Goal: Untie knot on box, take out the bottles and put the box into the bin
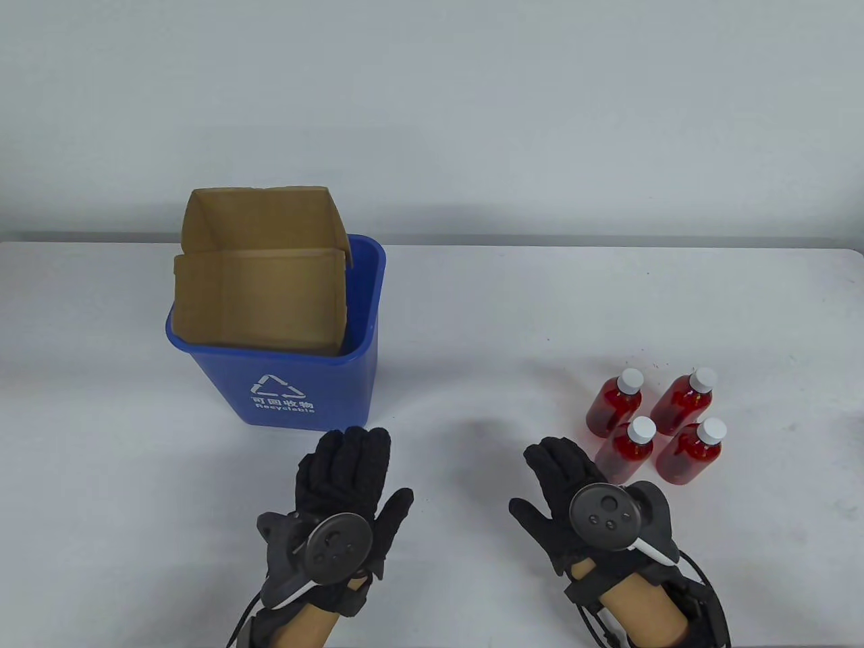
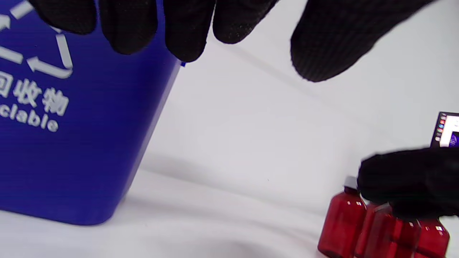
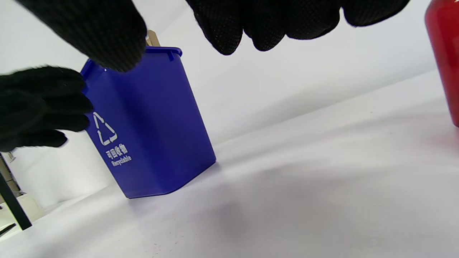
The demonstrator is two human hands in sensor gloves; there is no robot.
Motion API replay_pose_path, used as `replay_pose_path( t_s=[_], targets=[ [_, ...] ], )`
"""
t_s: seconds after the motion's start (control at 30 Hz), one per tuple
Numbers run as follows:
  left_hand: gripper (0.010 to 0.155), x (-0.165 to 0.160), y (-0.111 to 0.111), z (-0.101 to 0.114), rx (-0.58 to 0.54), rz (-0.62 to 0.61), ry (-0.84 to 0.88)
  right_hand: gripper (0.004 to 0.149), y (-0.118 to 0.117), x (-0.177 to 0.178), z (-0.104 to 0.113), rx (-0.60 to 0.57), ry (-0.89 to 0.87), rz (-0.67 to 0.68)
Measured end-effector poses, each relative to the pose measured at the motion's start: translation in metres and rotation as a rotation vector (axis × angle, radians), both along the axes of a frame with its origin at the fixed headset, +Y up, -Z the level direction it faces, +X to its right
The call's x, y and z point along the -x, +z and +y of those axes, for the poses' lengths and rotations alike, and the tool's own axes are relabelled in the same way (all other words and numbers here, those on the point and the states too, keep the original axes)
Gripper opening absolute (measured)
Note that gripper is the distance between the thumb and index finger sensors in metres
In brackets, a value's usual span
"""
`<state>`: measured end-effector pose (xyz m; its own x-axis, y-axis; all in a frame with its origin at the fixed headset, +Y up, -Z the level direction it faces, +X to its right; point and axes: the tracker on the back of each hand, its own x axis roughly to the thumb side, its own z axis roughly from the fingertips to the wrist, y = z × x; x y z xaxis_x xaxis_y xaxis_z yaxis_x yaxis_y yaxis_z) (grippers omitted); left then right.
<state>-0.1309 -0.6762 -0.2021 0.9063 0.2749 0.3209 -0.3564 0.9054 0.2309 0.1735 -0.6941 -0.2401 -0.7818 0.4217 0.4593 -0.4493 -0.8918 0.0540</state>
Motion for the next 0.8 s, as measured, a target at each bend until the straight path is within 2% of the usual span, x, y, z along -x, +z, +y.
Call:
replay_pose_path(
  t_s=[0.27,0.8],
  targets=[
    [0.085,-0.010,0.006,-0.020,0.038,-0.034,-0.104,0.078,0.004,0.007,-0.001,-0.054,0.059,0.009],
    [0.084,-0.017,-0.007,-0.021,0.071,-0.063,-0.135,0.079,0.008,0.011,-0.003,-0.052,0.096,0.021]
  ],
)
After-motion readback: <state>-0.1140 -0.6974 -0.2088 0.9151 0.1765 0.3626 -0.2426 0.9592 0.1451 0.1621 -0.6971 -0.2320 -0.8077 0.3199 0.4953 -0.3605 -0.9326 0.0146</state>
